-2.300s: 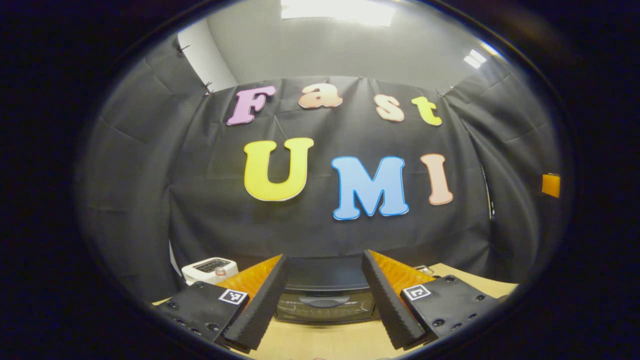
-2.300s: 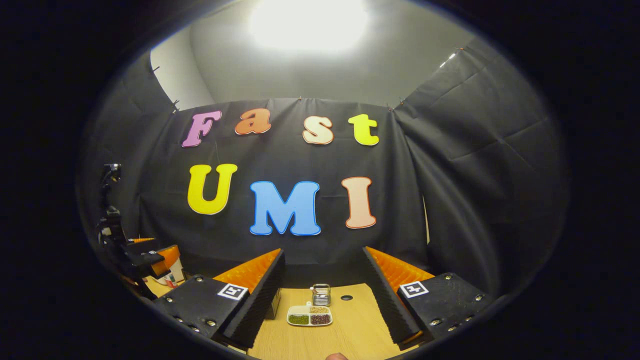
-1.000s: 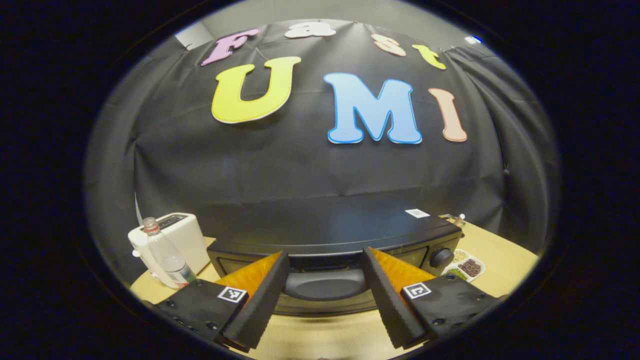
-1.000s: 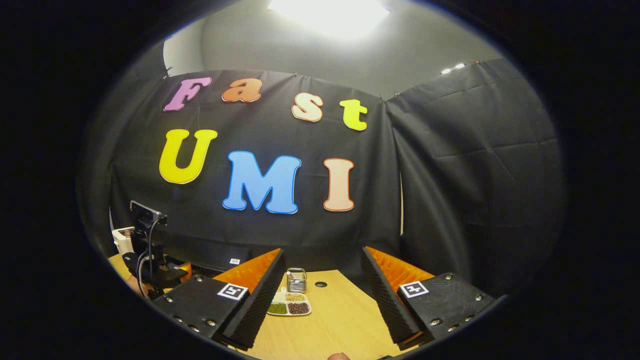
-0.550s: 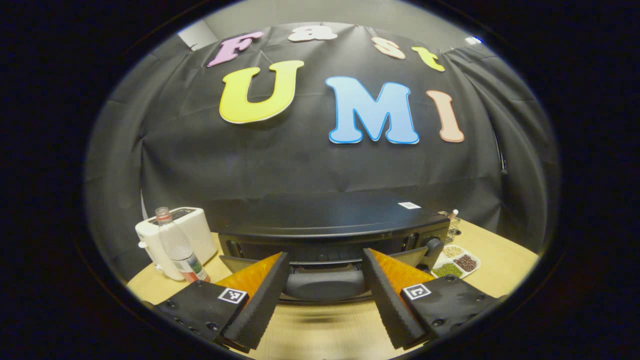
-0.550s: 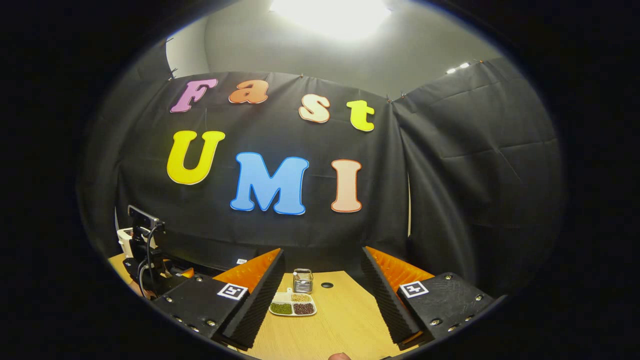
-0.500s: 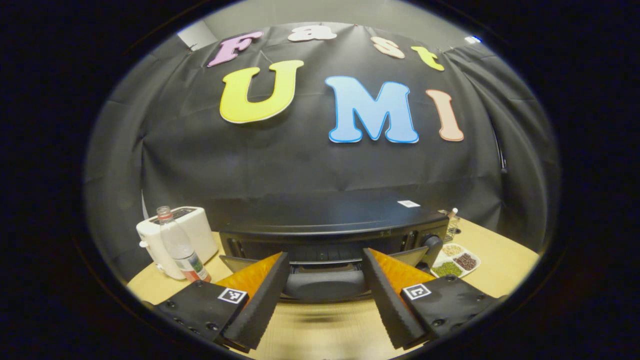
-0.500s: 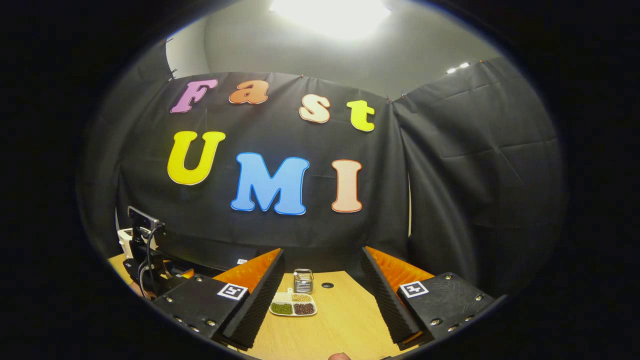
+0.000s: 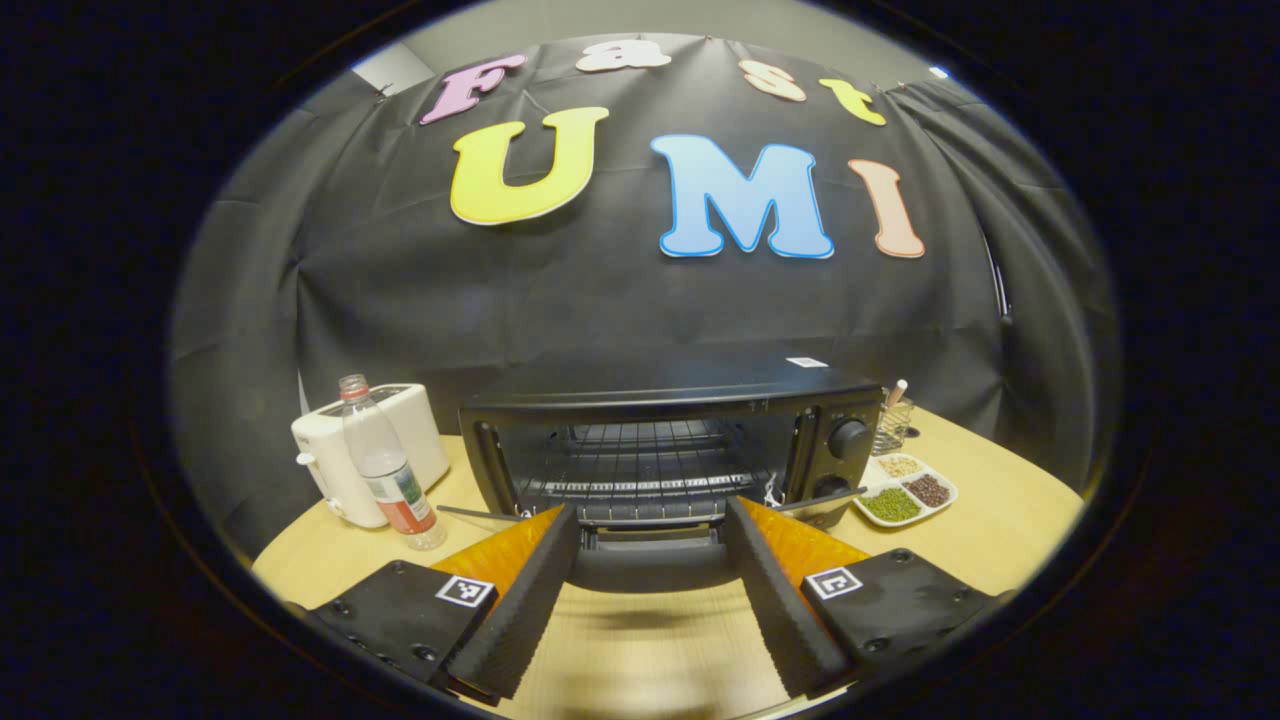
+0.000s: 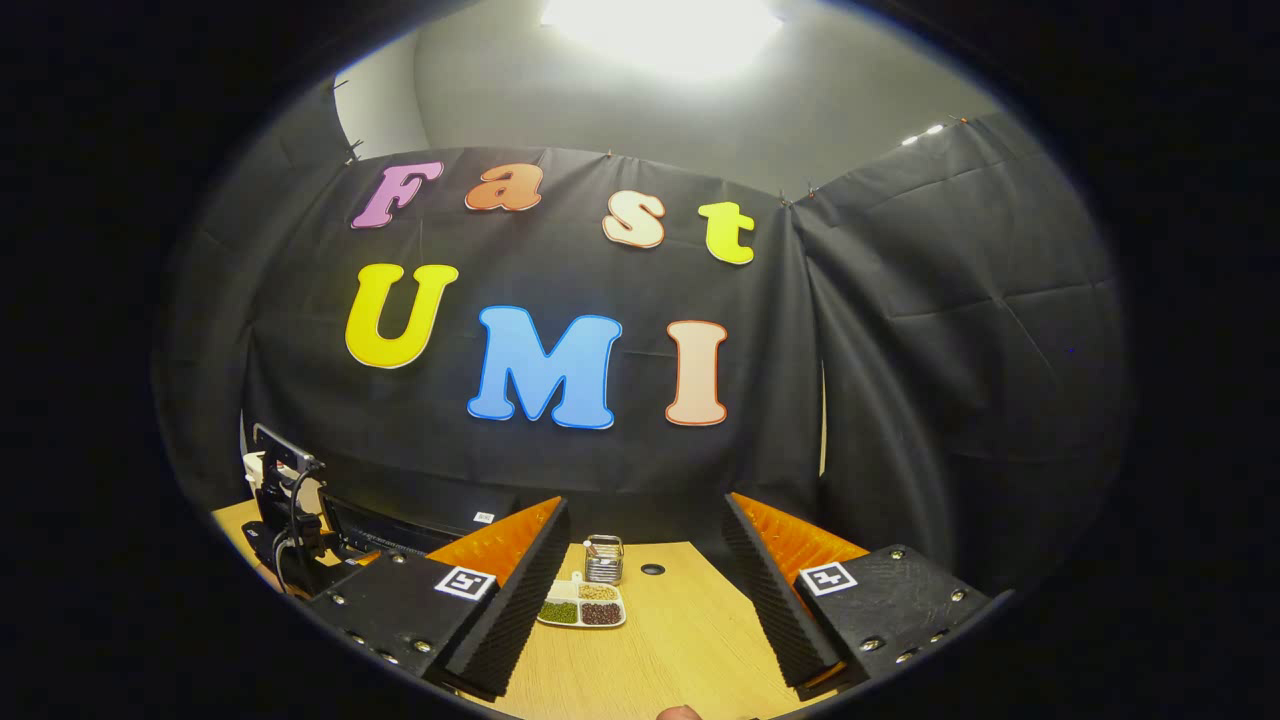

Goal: Open the electric oven with the left hand, put the food in, and close the electric oven.

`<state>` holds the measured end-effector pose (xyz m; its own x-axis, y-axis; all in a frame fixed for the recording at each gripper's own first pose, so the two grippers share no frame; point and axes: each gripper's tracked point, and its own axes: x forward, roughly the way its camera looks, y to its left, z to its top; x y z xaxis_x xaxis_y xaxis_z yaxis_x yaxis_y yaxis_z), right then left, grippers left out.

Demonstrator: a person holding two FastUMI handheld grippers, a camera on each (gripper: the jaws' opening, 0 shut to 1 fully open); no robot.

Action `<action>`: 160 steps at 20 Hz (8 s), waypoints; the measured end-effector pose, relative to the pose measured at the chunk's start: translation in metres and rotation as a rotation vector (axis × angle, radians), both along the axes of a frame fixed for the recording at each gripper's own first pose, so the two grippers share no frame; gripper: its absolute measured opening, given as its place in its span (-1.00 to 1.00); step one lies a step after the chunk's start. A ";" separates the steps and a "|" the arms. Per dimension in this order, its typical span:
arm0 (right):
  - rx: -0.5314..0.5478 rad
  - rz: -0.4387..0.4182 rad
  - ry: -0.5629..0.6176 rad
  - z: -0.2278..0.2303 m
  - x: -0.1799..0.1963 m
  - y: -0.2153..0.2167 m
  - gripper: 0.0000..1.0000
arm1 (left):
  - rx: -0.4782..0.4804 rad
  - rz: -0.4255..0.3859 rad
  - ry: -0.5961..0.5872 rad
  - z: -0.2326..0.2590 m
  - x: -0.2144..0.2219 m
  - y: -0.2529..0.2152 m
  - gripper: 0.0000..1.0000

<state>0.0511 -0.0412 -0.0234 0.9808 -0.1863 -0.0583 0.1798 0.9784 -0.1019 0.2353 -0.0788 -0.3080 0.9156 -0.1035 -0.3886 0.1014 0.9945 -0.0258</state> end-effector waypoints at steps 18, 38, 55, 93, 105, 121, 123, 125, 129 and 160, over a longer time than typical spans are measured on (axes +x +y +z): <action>-0.012 0.101 0.049 -0.016 -0.030 -0.022 0.90 | 0.018 0.061 0.217 -0.071 -0.075 -0.002 0.96; 0.263 0.637 0.393 -0.129 -0.046 0.095 0.90 | 0.055 0.242 -0.269 0.234 -0.202 0.084 1.00; 0.714 0.760 1.230 -0.281 -0.086 0.212 0.92 | 0.077 0.395 -0.283 0.258 -0.244 0.184 1.00; 1.055 0.360 1.229 -0.295 -0.003 0.159 -0.99 | -0.001 0.446 -0.293 0.226 -0.213 0.249 0.90; 1.315 0.028 1.021 -0.296 0.089 0.206 -0.99 | 0.003 0.451 -0.314 0.222 -0.172 0.301 0.90; 1.613 -0.320 0.686 -0.318 0.192 0.228 -0.99 | 0.040 0.465 -0.283 0.208 -0.146 0.367 1.00; 1.633 -0.365 0.644 -0.323 0.204 0.224 -0.99 | 0.037 0.475 -0.274 0.205 -0.148 0.372 0.94; 1.661 -0.400 0.593 -0.325 0.216 0.222 -0.99 | 0.049 0.483 -0.267 0.204 -0.150 0.378 0.94; 1.678 -0.431 0.566 -0.331 0.227 0.228 -0.99 | 0.064 0.498 -0.260 0.206 -0.151 0.384 0.90; 0.943 0.344 0.501 -0.185 0.050 0.105 0.94 | -0.040 0.204 -0.229 0.214 -0.190 0.127 0.94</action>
<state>0.1016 0.0635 -0.2080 0.7979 0.4168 -0.4355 0.0321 0.6921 0.7211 0.0449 0.0485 -0.0941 0.9822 0.0806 -0.1695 -0.0927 0.9936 -0.0648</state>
